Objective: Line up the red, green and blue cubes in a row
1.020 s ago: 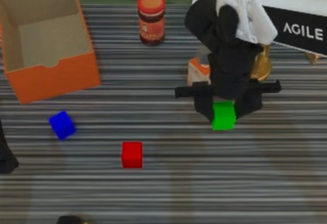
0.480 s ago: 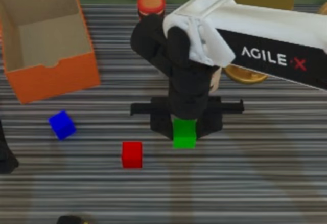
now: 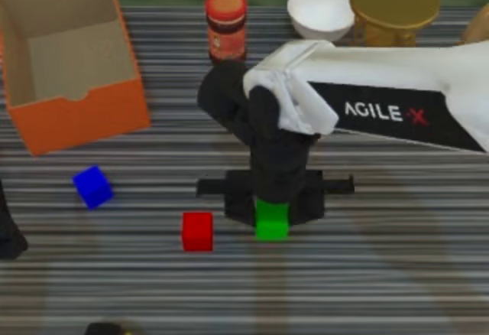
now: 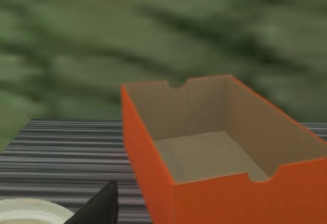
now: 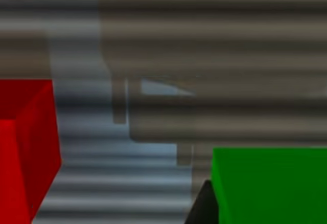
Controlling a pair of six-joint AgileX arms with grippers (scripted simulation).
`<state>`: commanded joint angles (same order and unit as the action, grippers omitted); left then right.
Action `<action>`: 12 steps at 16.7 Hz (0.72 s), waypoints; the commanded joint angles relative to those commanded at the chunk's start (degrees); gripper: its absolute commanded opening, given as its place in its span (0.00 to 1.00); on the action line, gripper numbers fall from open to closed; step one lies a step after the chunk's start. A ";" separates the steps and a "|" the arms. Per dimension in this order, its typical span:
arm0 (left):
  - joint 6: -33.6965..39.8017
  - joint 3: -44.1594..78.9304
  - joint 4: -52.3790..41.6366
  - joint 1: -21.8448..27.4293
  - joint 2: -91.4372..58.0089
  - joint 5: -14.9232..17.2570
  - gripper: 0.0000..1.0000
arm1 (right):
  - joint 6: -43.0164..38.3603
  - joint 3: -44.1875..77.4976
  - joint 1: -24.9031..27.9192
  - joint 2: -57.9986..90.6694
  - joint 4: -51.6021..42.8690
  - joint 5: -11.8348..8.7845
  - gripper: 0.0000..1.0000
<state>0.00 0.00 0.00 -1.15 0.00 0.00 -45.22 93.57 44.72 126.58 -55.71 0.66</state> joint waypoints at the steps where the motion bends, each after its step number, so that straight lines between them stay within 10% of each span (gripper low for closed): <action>1: 0.00 0.00 0.00 0.00 0.00 0.00 1.00 | -0.03 -1.08 0.05 0.60 1.56 0.02 0.00; 6: 0.00 0.00 0.00 0.00 0.00 0.00 1.00 | -0.07 -2.09 0.14 1.24 2.87 0.04 0.00; 12: 0.00 0.00 0.00 0.00 0.00 0.00 1.00 | -0.07 -2.09 0.14 1.24 2.87 0.04 0.45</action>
<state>0.00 0.00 0.00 -1.15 0.00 0.00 -45.29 91.48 44.86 127.82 -52.85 0.70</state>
